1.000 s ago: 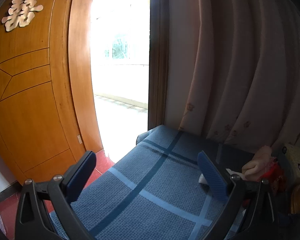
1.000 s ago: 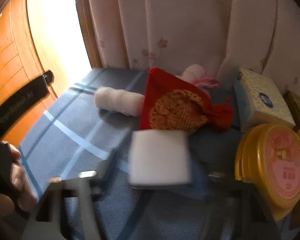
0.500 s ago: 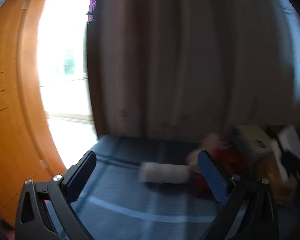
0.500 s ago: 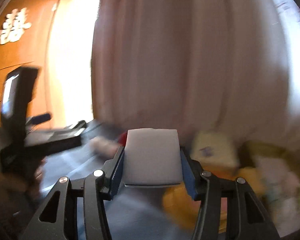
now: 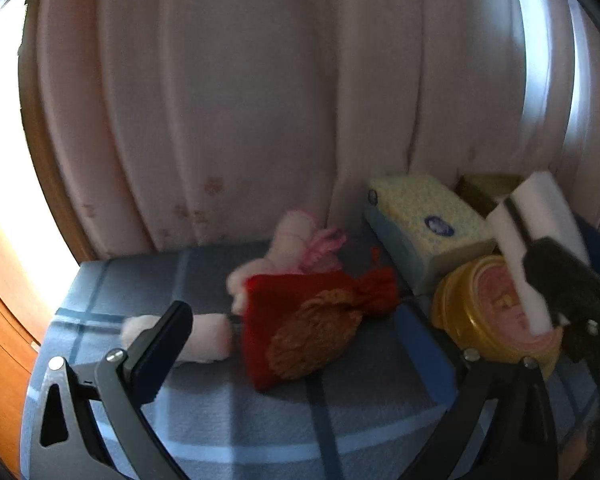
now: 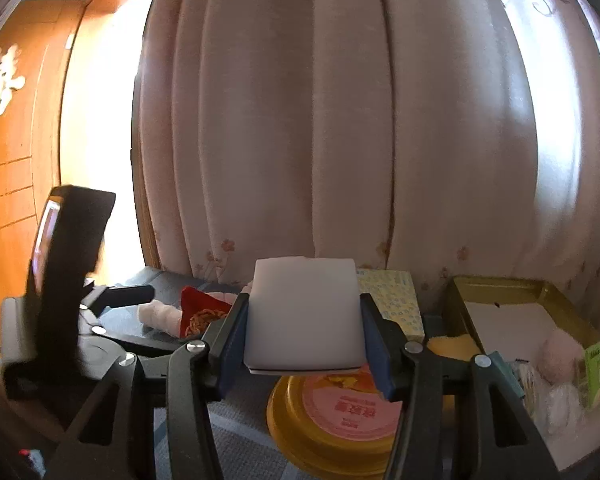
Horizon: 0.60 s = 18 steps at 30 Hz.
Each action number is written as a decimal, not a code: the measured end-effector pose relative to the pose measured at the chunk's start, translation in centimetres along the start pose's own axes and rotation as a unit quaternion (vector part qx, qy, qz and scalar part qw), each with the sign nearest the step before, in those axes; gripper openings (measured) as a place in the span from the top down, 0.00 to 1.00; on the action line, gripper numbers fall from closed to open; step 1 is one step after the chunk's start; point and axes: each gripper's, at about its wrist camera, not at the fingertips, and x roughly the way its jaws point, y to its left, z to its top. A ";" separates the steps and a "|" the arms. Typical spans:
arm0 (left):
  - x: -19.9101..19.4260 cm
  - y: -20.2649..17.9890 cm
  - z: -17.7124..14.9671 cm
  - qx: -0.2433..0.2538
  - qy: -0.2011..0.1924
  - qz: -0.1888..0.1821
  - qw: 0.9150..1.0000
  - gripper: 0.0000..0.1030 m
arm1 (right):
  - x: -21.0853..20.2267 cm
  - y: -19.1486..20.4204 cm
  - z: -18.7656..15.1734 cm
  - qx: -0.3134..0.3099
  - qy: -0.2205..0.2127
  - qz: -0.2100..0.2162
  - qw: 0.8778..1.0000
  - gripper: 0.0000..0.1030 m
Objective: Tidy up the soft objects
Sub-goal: 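Grasp the red drawstring pouch with the left gripper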
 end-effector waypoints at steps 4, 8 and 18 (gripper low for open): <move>1.9 -0.9 0.3 0.000 0.048 0.002 0.999 0.39 | 0.2 -0.4 -0.1 0.010 0.007 0.000 1.000 0.46; 1.6 0.3 -0.2 -0.033 0.047 -0.012 0.998 0.83 | 0.0 -0.1 0.0 0.011 0.007 -0.001 1.000 0.46; -5.2 1.9 -2.9 -0.118 -0.069 0.027 0.990 0.84 | 0.1 -0.5 -0.2 0.023 0.009 -0.006 1.000 0.46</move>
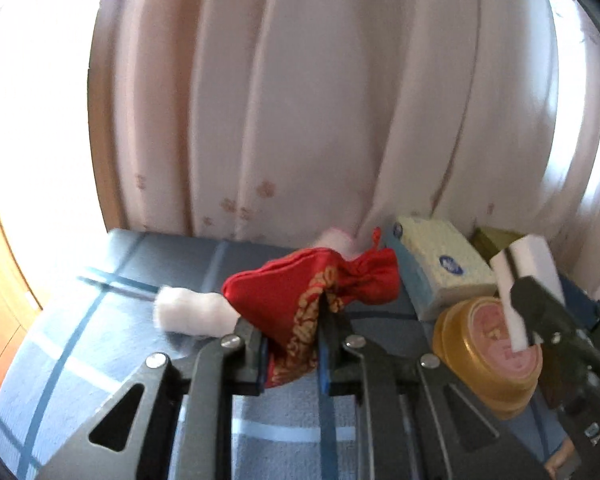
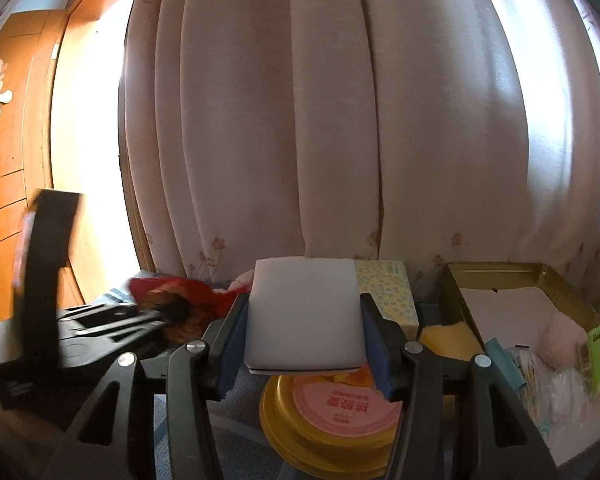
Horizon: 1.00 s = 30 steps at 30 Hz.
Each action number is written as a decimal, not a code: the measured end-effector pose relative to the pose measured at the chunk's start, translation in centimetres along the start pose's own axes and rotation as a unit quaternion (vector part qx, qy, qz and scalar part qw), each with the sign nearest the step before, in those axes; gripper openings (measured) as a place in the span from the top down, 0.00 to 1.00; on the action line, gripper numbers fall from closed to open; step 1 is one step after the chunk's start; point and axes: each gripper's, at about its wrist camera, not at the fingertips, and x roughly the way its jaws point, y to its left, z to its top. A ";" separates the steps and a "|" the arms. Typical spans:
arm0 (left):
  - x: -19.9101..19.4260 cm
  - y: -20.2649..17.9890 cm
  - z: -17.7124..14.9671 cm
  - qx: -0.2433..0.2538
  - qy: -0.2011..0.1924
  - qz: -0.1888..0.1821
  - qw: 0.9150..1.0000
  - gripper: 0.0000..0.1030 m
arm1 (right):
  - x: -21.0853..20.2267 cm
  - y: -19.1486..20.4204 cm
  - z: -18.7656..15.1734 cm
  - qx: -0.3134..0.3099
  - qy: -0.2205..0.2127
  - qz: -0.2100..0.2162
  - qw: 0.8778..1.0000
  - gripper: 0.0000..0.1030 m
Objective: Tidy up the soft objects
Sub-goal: 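Grasp the red drawstring pouch with the left gripper, then carry the red pouch and white sponge over the gold tray with both grippers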
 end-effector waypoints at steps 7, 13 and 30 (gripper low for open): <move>-3.5 -0.3 -0.3 0.004 -0.056 0.060 0.997 0.84 | -0.5 0.3 -0.2 -0.007 -0.011 0.001 1.000 0.46; -3.4 -1.0 -0.3 0.003 -0.053 0.101 0.994 0.84 | -0.9 0.5 -0.3 -0.013 -0.015 0.003 1.000 0.46; -4.4 -3.5 -1.2 0.016 -0.057 0.121 0.991 0.84 | -3.0 -0.9 -0.9 -0.036 -0.027 -0.008 0.999 0.46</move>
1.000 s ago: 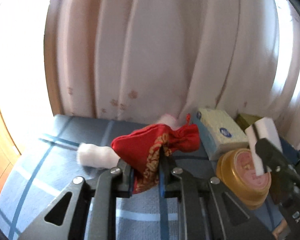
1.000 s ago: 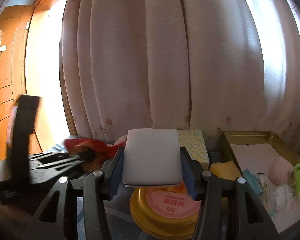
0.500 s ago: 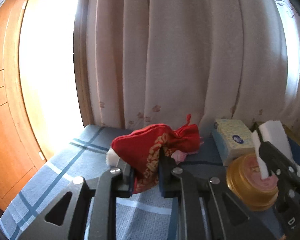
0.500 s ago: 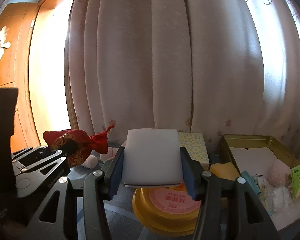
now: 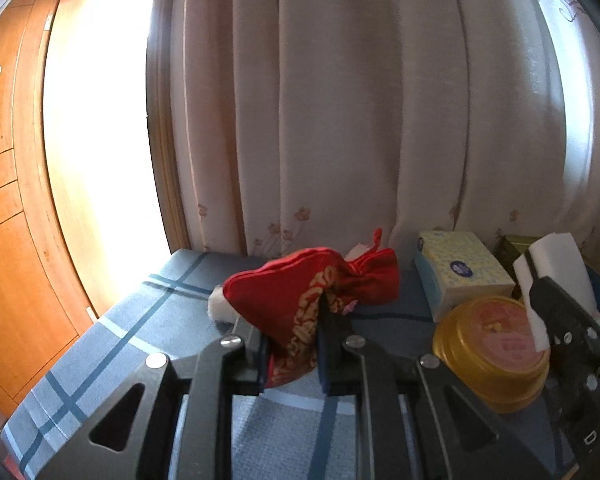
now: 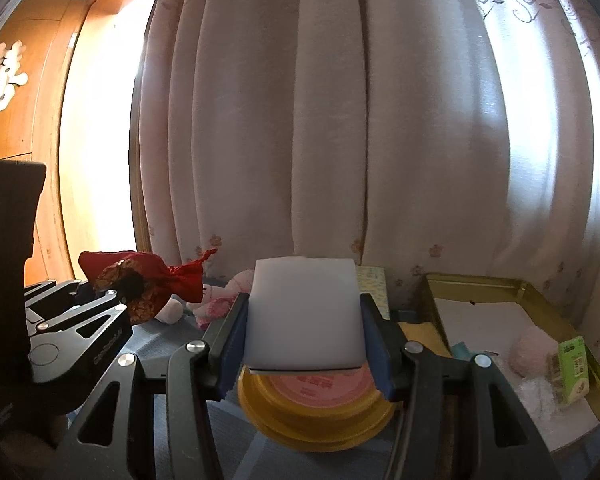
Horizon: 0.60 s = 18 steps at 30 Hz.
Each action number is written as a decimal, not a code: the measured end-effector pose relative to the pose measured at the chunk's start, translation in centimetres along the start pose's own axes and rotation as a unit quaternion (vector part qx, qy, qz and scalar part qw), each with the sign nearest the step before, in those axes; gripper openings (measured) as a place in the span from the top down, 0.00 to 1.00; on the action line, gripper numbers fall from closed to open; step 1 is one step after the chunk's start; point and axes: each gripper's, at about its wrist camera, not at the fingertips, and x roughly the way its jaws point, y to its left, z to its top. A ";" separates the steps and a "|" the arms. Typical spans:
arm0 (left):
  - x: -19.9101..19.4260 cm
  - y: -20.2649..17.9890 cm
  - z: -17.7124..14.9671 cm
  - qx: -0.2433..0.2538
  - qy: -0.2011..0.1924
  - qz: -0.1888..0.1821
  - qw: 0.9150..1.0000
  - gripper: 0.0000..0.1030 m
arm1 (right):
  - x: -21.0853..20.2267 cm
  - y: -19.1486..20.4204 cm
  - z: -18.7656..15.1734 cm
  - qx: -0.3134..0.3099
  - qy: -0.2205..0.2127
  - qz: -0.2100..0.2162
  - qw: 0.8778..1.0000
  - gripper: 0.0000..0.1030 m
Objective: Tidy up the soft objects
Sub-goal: 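Carry the red pouch and white sponge over the gold tray with both grippers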
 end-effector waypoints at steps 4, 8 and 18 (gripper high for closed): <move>-0.6 -0.8 -0.2 0.004 -0.004 -0.006 1.000 0.84 | -0.7 -0.8 -0.1 0.008 -0.004 -0.005 1.000 0.46; -0.9 -1.7 -0.4 0.008 -0.004 -0.012 1.000 0.84 | -1.3 -1.5 -0.2 0.015 -0.009 -0.012 1.000 0.46; -1.5 -3.8 -0.8 0.014 -0.002 -0.029 0.999 0.84 | -2.1 -3.1 -0.4 0.020 -0.012 -0.027 0.999 0.46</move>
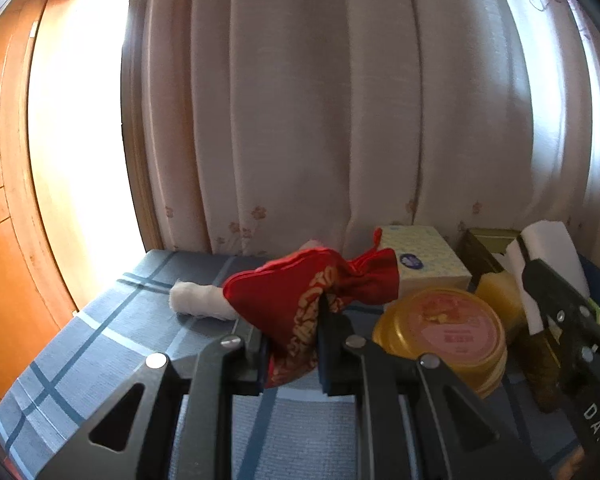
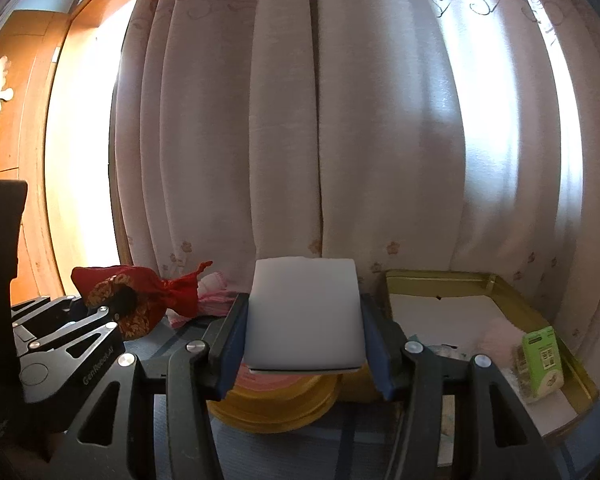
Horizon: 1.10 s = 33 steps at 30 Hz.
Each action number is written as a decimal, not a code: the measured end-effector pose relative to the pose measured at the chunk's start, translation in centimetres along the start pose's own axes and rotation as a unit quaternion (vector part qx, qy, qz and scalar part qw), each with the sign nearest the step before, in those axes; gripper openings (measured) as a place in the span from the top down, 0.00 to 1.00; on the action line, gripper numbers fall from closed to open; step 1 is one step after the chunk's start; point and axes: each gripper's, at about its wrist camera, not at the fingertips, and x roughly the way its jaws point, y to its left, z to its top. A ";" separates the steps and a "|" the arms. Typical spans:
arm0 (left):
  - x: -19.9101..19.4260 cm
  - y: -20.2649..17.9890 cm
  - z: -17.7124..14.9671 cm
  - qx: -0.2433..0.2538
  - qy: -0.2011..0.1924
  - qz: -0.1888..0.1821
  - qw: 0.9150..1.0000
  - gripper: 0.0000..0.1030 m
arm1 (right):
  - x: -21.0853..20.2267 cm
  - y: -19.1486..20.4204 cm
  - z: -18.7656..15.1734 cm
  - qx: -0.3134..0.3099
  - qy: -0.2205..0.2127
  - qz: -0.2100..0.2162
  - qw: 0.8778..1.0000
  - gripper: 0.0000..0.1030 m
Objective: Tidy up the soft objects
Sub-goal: 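Carry the red pouch and white sponge over the gold tray with both grippers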
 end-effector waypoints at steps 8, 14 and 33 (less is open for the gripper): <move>-0.6 -2.1 -0.2 0.007 -0.006 -0.016 1.000 0.84 | -0.8 -2.5 -0.3 0.010 -0.001 -0.023 1.000 0.46; -0.9 -4.0 -0.1 0.017 -0.011 -0.029 0.999 0.84 | -1.3 -4.5 -0.5 0.015 -0.004 -0.043 0.999 0.46; -0.8 -10.2 0.2 0.041 -0.019 -0.077 0.996 0.84 | -3.2 -12.4 -0.8 0.026 -0.022 -0.129 0.991 0.46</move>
